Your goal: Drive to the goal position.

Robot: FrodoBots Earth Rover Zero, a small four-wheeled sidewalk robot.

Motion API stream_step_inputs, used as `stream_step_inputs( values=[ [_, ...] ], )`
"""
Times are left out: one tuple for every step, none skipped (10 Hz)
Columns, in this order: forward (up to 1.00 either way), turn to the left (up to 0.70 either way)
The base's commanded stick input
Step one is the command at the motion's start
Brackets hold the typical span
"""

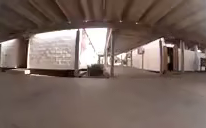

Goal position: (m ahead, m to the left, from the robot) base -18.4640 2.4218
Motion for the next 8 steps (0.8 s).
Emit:
stream_step_inputs(
  values=[
    [0.5, 0.0],
    [0.5, 0.0],
    [0.5, 0.0],
    [0.5, 0.0],
    [0.5, 0.0],
    [0.5, 0.0],
    [0.5, 0.0],
    [0.5, 0.0]
  ],
)
